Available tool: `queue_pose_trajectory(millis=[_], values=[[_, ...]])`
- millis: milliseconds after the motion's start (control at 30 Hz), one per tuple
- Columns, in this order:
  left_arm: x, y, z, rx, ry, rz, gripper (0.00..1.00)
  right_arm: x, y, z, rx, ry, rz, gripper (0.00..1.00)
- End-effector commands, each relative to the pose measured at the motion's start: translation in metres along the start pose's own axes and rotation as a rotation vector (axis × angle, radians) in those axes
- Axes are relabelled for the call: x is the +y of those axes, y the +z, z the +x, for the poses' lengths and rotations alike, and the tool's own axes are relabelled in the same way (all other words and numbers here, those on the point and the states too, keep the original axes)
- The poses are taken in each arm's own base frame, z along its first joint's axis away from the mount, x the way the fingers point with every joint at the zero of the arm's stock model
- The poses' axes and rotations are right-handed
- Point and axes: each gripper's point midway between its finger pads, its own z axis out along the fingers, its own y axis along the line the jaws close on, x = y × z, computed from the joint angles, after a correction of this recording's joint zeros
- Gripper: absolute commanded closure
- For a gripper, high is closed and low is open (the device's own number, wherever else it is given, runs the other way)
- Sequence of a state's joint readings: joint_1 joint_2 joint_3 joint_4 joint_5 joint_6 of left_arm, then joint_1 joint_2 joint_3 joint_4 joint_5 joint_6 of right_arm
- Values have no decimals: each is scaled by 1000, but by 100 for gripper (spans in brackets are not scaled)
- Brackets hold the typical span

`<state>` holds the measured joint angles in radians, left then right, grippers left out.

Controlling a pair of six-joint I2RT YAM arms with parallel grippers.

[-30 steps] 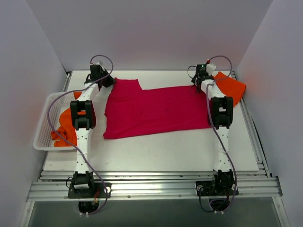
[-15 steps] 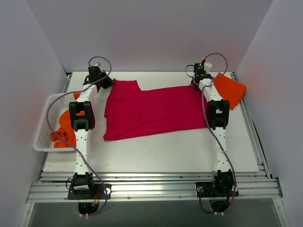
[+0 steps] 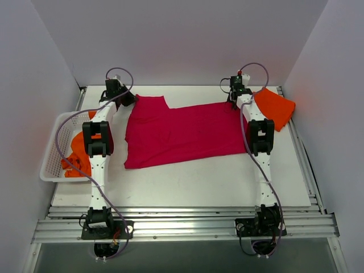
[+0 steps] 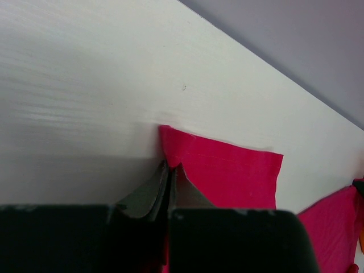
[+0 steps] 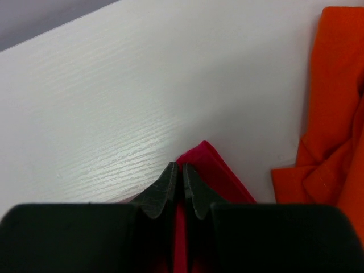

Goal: Fold and stack the t-shirts
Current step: Grap the side of the flattened tshirt furthest away from the robot with both arms

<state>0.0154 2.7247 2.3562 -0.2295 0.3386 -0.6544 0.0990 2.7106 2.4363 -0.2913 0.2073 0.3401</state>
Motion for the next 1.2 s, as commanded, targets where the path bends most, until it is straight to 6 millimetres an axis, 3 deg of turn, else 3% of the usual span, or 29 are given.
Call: queue_pose_trajectory(millis=[0,300,533,867,1000,1067,1100,1133,1167], values=[[12,-7,-3,5,-2,-30,98,-14,-1,98,278,-111,52,100],[-11,-17,-8,1,29,28,98,-12,-17,61,179,-73,61,100],[-46,-38,-30,-48,85,81,98,-3,-41,28,92,-59,46,100],[-75,-69,-45,-83,146,117,98,-5,-70,3,19,-36,38,100],[-78,-81,-44,-83,153,115,98,-9,-85,-10,-18,-21,46,100],[-87,-91,-49,-103,165,127,98,-11,-95,-18,-39,-13,44,100],[-91,-90,-38,-85,168,132,98,-12,-99,-20,-48,-7,46,100],[-106,-96,-35,-86,187,150,98,-12,-107,-29,-72,4,41,100],[-108,-99,-35,-89,194,150,98,-14,-109,-26,-68,4,45,100]])
